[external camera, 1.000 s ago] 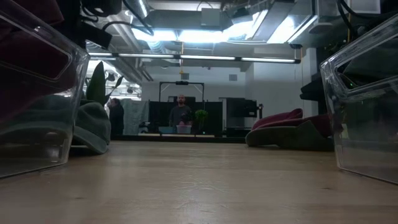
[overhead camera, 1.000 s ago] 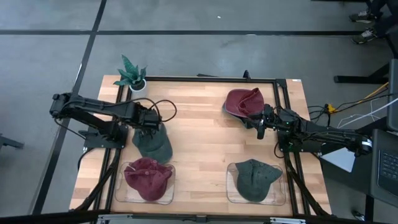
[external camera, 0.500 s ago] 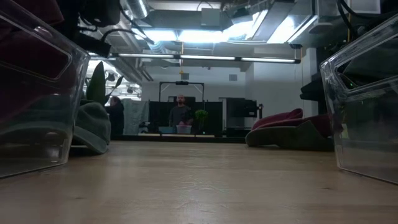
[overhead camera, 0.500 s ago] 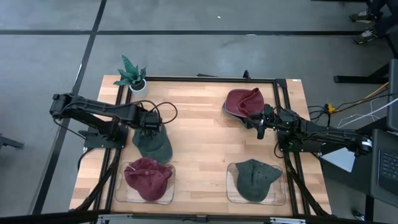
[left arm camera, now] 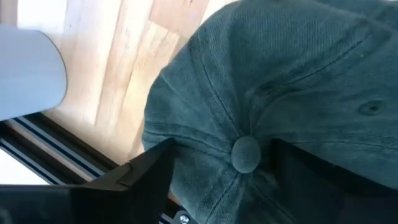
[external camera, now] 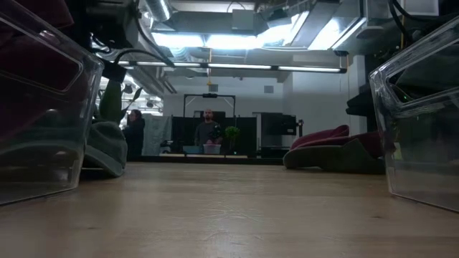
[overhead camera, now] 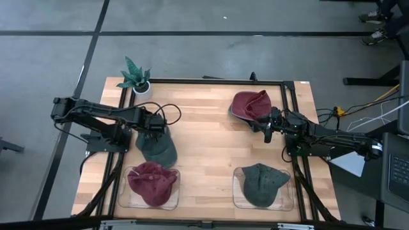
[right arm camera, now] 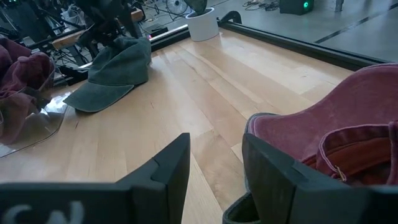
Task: Pick & Place hat
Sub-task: Put the bottom gray cap into the right transparent bin
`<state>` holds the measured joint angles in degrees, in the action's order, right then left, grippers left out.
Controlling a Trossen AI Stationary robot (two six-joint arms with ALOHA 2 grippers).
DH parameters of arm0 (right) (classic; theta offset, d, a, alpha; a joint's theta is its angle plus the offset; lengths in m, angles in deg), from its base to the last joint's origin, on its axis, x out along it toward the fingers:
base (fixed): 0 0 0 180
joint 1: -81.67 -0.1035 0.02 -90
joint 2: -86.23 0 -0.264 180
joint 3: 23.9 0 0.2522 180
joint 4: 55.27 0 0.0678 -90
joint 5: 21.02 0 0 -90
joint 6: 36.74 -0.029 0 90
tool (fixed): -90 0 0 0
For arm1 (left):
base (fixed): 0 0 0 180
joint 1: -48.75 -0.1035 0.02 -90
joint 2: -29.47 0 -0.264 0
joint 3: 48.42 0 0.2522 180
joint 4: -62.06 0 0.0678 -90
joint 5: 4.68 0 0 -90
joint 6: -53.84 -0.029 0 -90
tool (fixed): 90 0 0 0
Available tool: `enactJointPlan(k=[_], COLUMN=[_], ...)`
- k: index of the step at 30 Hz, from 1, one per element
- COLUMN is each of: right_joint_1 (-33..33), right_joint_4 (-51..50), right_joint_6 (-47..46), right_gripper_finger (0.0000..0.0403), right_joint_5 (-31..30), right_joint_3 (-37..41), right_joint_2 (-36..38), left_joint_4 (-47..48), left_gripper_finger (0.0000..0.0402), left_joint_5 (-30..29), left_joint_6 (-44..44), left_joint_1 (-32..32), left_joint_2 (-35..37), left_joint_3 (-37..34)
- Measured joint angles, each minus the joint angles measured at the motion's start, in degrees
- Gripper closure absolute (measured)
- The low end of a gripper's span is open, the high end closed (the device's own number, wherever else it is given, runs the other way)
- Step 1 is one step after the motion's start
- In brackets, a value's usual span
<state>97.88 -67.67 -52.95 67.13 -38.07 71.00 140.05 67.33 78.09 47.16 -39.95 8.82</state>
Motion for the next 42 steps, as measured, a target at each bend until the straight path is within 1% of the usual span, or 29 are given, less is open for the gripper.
enactJointPlan(k=[4, 12, 14, 15, 23, 26, 33, 37, 42], right_joint_1=[0.01, 0.0, 0.0, 0.0, 0.01, 0.0, 0.0, 0.01, 0.02], right_joint_4=[0.0, 0.0, 0.0, 0.0, 0.0, 0.0, 0.0, 0.0, 0.0], right_joint_6=[0.02, 0.09, 0.04, 0.0, 0.09, 0.01, 0.09, 0.02, 0.02], right_gripper_finger=[0.0256, 0.0256, 0.0256, 0.0256, 0.0256, 0.0256, 0.0256, 0.0256, 0.0256], right_joint_5=[-0.02, -0.01, -0.01, -0.02, -0.01, -0.01, -0.02, -0.02, -0.02], right_joint_3=[0.0, 0.0, 0.0, 0.0, 0.0, 0.0, 0.0, 0.0, 0.0], right_joint_2=[-0.01, -0.01, -0.02, -0.02, -0.02, -0.02, -0.02, -0.02, -0.02], left_joint_4=[-0.05, -1.36, -2.5, -3.18, -8.35, -11.57, -22.59, -28.88, -32.62], left_gripper_finger=[0.0213, 0.0347, 0.0375, 0.0383, 0.0379, 0.0383, 0.0383, 0.0383, 0.0383], left_joint_5=[1.03, 5.61, 7.19, 8.05, 9.2, 10.99, 18.91, 24.71, 30.07], left_joint_6=[0.0, 0.02, 0.39, 1.07, 8.46, 10.85, 15.55, 17.07, 17.19], left_joint_1=[-0.04, -0.04, -0.04, -0.04, -0.08, -0.48, -2.39, -2.79, -2.79], left_joint_2=[0.25, 0.95, 1.87, 2.36, 5.96, 6.87, 8.49, 8.88, 8.85], left_joint_3=[0.0, 0.0, 0.0, 0.0, 0.0, 0.0, 0.02, 0.09, 2.25])
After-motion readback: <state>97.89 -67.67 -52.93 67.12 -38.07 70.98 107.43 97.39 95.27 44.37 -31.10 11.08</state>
